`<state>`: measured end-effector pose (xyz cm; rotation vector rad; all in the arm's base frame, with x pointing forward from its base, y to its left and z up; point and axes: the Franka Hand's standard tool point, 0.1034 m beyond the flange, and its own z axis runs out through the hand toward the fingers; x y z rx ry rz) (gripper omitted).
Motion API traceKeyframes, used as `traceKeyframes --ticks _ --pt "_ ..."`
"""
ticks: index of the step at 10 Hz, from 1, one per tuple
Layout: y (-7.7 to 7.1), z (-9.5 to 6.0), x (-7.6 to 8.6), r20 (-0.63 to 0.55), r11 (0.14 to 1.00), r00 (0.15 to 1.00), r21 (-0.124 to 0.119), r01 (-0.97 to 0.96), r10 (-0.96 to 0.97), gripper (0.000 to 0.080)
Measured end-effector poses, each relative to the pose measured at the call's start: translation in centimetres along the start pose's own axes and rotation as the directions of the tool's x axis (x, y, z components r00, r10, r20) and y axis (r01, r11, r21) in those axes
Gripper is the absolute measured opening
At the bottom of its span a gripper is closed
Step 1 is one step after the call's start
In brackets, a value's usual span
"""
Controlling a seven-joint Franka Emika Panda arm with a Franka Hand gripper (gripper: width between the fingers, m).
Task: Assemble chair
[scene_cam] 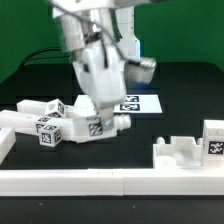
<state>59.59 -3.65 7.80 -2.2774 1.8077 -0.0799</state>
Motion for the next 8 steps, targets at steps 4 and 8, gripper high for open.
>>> traceKeyframes --ticks 4,8 --pt "0.1 -1.4 -2.2 -0.001 0.958 0.958 -0.01 0.287 -0.287 0.0282" --pt "3.0 -1.8 -5.1 0.026 0.849 0.849 -0.025 0.528 -0.528 0.0284"
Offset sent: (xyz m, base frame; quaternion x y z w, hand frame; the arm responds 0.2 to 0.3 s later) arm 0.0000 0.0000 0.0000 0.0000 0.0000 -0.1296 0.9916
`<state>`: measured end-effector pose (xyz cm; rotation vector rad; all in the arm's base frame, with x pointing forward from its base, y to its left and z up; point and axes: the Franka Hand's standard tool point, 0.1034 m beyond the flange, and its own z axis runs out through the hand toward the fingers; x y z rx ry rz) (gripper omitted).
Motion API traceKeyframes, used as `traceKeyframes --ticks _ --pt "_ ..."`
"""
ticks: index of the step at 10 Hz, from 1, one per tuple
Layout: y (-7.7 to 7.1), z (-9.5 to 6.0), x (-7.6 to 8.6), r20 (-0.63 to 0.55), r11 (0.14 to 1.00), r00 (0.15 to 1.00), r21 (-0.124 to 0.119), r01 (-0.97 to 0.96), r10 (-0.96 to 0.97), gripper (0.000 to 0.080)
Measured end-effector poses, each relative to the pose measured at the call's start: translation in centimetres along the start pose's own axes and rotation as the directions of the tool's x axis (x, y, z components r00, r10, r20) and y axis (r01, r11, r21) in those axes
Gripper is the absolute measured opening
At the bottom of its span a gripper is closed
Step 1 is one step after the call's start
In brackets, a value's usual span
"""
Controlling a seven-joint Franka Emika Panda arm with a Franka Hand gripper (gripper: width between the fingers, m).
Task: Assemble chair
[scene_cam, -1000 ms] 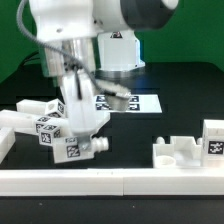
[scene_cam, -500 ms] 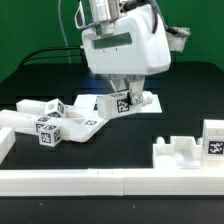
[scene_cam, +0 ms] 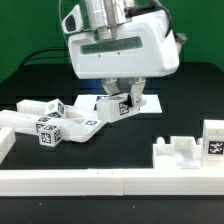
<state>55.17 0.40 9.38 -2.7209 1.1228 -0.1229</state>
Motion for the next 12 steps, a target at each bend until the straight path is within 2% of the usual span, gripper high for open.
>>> traceKeyframes --ticks 1,2,5,6,7,8,9,10,12 --pt "0.1 0.1 -2.2 -0.018 0.999 0.998 -0.011 0.053 -0.053 0.0284" --pt "-0.5 0.6 -3.9 -0.053 0.983 0.982 -0.042 0.177 -0.18 0.0284" --pt "-0.3 0.7 -3.8 -0.04 0.925 0.925 -0.059 0.375 -0.378 0.0284" --pt "-0.1 1.1 -4.1 -0.047 0.924 0.924 -0.064 0.377 -0.381 0.0284" --pt "1.2 2.3 -5.4 -0.058 0.938 0.937 -0.08 0.338 -0.343 0.0284" --pt "4.0 3.2 -6.6 -0.1 0.968 0.964 -0.085 0.237 -0.245 0.0284" --pt "5.3 4.0 -8.2 -0.104 0.979 0.976 -0.095 0.182 -0.192 0.0284" --pt "5.5 4.6 -9.5 -0.095 0.978 0.977 -0.101 0.182 -0.191 0.0284" --pt "5.2 4.3 -8.8 -0.1 0.979 0.976 -0.096 0.182 -0.191 0.0284"
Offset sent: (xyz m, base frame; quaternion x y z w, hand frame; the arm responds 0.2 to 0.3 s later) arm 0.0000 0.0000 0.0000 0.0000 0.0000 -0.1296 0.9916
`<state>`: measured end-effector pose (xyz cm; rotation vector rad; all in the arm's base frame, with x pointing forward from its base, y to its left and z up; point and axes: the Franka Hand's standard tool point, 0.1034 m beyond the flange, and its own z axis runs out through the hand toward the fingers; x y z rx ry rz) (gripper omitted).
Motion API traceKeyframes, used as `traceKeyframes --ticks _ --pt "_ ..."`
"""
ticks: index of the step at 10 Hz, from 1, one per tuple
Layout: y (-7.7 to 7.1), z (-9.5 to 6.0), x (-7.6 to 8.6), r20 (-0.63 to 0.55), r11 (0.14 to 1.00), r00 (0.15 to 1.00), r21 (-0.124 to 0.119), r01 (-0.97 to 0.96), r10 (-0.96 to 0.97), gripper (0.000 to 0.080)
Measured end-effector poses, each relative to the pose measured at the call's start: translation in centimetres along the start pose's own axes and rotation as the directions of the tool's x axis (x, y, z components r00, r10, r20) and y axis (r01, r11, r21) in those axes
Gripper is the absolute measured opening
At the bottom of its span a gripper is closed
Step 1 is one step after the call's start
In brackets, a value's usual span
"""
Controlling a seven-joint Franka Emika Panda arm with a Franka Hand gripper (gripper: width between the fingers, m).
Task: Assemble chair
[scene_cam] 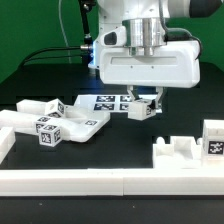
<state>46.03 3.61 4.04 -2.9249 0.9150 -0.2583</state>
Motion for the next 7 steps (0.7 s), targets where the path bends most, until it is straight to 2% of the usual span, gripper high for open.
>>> traceKeyframes --ticks 2,4,7 --pt "-0.4 -0.1 0.1 0.011 0.99 0.99 0.009 0.142 -0.142 0.0284" --pt "-1.5 0.6 -1.6 0.041 0.973 0.972 0.016 0.231 -0.231 0.0284" --pt "-1.3 0.7 -1.4 0.041 0.975 0.975 0.014 0.22 -0.22 0.0284"
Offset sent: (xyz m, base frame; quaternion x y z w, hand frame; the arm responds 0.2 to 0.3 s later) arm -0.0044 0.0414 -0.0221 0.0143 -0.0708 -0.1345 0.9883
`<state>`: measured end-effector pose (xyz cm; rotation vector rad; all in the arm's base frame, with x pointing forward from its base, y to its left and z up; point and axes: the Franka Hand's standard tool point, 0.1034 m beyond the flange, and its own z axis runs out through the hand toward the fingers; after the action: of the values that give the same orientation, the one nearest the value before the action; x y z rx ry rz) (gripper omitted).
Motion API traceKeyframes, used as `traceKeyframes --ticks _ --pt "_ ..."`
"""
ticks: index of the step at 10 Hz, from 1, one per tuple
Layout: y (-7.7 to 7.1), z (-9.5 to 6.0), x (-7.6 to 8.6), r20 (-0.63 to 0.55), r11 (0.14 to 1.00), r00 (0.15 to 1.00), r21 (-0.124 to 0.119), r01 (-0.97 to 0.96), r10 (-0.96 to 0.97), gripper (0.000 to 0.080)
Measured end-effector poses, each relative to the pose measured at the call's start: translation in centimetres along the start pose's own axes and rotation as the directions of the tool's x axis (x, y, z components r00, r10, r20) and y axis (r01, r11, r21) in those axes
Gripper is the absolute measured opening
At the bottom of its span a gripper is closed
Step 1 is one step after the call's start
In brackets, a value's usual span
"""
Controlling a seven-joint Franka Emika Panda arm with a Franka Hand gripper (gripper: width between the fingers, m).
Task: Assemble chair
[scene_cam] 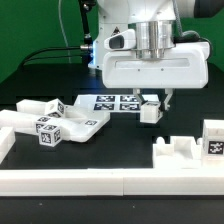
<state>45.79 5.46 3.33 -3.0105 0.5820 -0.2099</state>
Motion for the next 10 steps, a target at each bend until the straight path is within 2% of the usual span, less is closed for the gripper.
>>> traceKeyframes --ticks 3,7,9,10 --pt "0.1 0.5 -0.3 0.069 1.0 0.997 0.009 -0.019 0.019 0.0284" --pt "0.5 1.0 -0.6 0.06 1.0 0.998 0.002 -0.02 0.019 0.0285" --pt "0.4 1.1 -0.7 0.109 1.0 0.994 0.008 -0.029 0.028 0.0599" --pt "0.3 0.6 0.3 0.139 1.0 0.99 0.017 -0.016 0.014 0.0634"
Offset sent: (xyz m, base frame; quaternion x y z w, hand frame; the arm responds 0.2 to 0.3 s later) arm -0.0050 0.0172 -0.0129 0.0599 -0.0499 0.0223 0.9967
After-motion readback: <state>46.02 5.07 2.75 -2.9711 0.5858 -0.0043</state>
